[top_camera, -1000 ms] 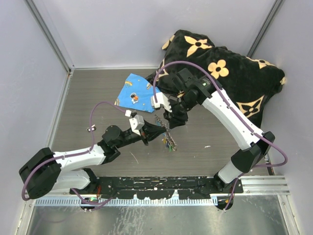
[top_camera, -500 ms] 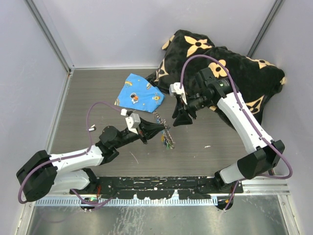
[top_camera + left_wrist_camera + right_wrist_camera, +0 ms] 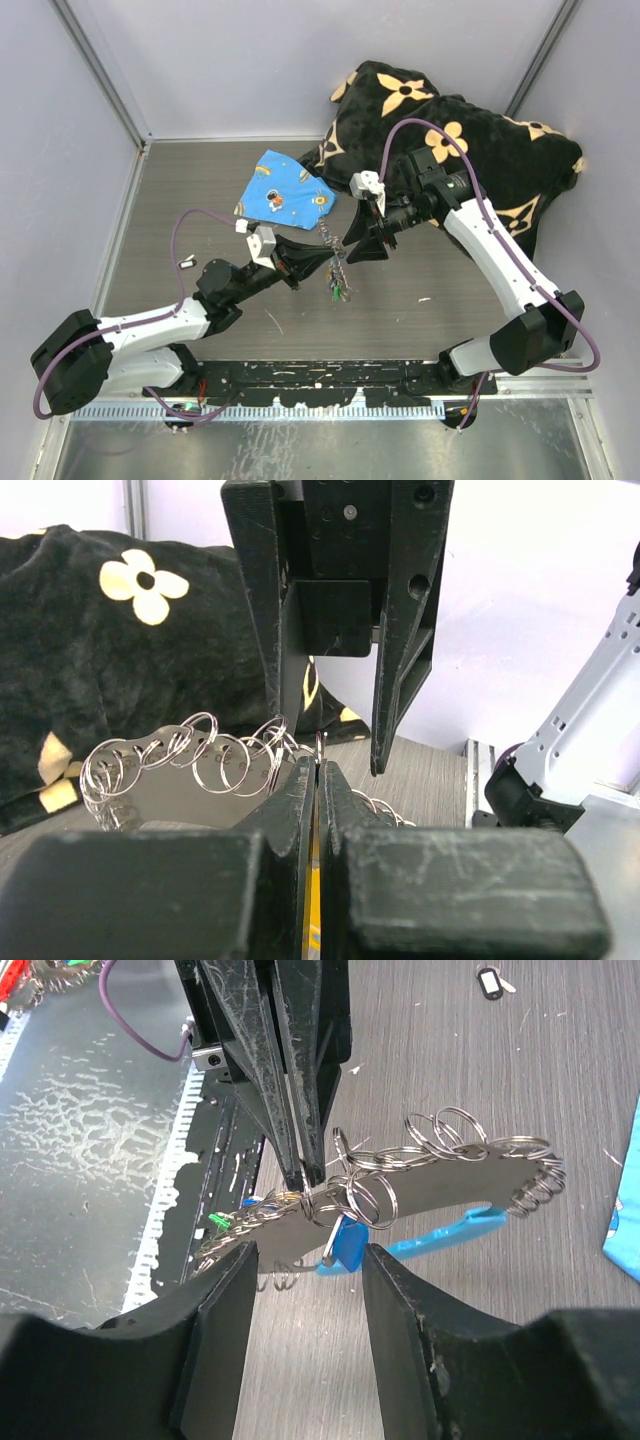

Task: Remove the keys from the keyring
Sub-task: Remove the key from the keyring.

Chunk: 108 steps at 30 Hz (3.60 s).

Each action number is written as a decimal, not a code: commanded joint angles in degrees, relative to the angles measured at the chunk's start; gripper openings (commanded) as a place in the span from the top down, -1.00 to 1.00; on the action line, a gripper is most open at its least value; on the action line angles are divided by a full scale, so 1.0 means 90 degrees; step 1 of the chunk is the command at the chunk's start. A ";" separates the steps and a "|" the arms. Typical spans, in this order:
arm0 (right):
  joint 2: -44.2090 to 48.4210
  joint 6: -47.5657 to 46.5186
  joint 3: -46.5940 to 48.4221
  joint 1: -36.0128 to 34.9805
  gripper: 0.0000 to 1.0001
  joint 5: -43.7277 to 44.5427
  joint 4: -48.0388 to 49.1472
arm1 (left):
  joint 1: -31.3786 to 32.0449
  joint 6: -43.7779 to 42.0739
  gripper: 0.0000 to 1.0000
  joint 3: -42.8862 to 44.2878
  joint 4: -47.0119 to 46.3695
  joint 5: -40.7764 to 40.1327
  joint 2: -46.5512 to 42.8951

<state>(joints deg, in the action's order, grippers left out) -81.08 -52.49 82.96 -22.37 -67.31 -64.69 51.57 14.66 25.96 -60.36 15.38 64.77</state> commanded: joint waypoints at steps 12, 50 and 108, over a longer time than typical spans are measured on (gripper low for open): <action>0.0405 0.0856 -0.0258 -0.0142 -0.02 0.0076 0.1186 | -0.0037 0.0460 1.00 0.0407 -0.1018 -0.0386 -0.0045; 0.0568 0.1200 -0.0065 -0.0492 0.31 0.0851 0.1365 | -0.0031 0.0607 1.00 0.0126 -0.1379 -0.0941 0.0278; 0.0340 0.1843 -0.0061 -0.0371 0.98 0.0665 0.1844 | -0.0041 0.0727 0.76 -0.0150 -0.1285 -0.0956 -0.0122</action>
<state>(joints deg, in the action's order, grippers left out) -78.52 -32.69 78.28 -25.63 -65.30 -45.78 51.24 21.85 25.52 -67.42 9.08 67.83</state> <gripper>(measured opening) 0.040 0.026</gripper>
